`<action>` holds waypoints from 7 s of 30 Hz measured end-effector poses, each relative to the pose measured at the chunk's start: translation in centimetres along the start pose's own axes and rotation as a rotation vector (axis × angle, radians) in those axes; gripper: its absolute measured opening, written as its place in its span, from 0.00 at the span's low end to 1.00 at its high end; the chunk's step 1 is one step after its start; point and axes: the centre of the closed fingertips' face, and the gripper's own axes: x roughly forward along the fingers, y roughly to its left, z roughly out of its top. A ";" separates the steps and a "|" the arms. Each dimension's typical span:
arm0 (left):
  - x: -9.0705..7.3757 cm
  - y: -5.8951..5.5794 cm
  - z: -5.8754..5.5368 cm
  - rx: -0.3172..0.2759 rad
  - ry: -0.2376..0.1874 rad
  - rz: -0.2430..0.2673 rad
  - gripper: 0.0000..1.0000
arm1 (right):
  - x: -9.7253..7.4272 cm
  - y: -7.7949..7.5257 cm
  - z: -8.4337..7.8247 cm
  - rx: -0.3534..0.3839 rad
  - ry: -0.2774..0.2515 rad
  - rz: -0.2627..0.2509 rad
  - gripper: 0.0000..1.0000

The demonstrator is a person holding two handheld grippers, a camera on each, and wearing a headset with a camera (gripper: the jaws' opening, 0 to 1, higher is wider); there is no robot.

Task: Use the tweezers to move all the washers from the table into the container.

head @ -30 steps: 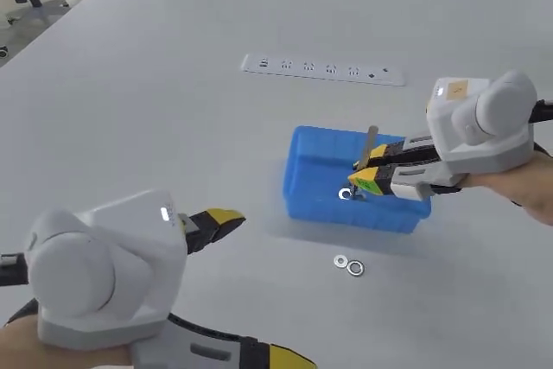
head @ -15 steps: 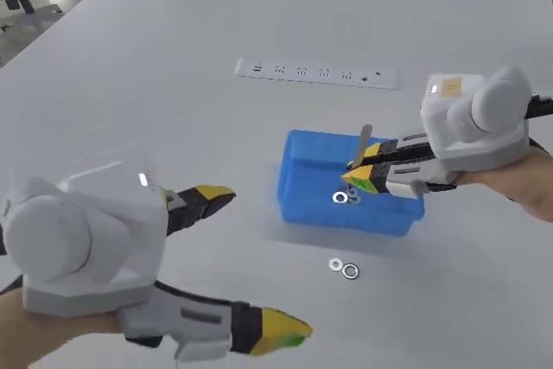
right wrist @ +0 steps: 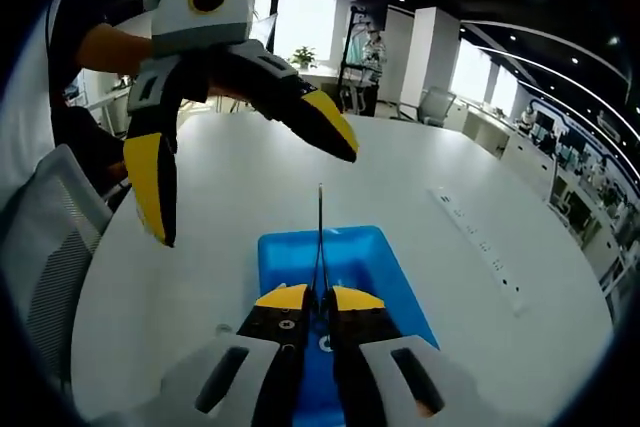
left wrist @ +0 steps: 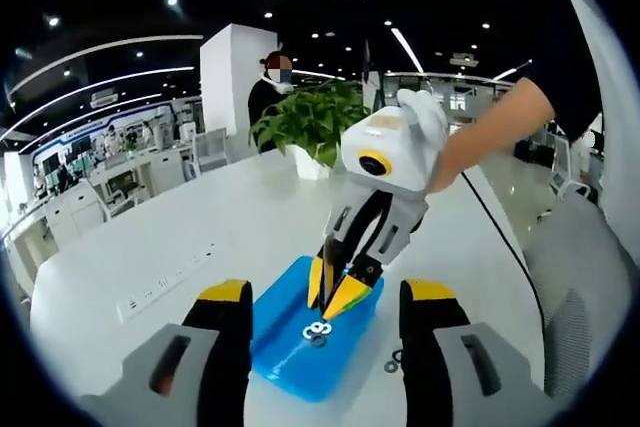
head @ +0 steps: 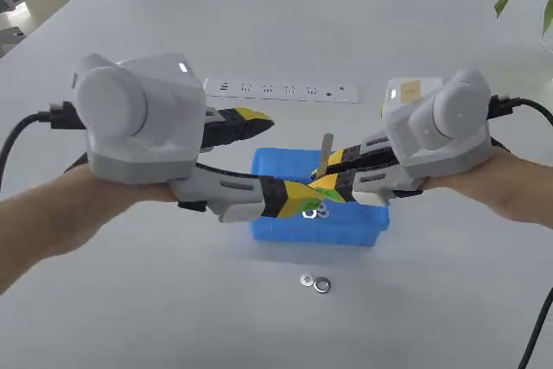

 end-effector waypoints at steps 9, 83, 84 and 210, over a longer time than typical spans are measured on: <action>2.2 -1.4 0.7 0.052 0.030 -0.116 0.33 | -0.2 1.0 -0.3 -0.025 0.013 0.030 0.08; -1.8 -6.5 2.2 0.162 0.070 -0.128 0.06 | -8.2 9.1 -3.4 0.129 -0.014 -0.097 0.77; -1.7 -6.7 2.0 0.156 0.070 -0.130 0.06 | -8.4 9.3 -3.4 0.133 -0.018 -0.098 0.78; 0.9 -9.7 -4.4 -0.041 0.147 -0.279 0.18 | 0.8 9.5 -4.8 0.002 0.041 0.165 0.10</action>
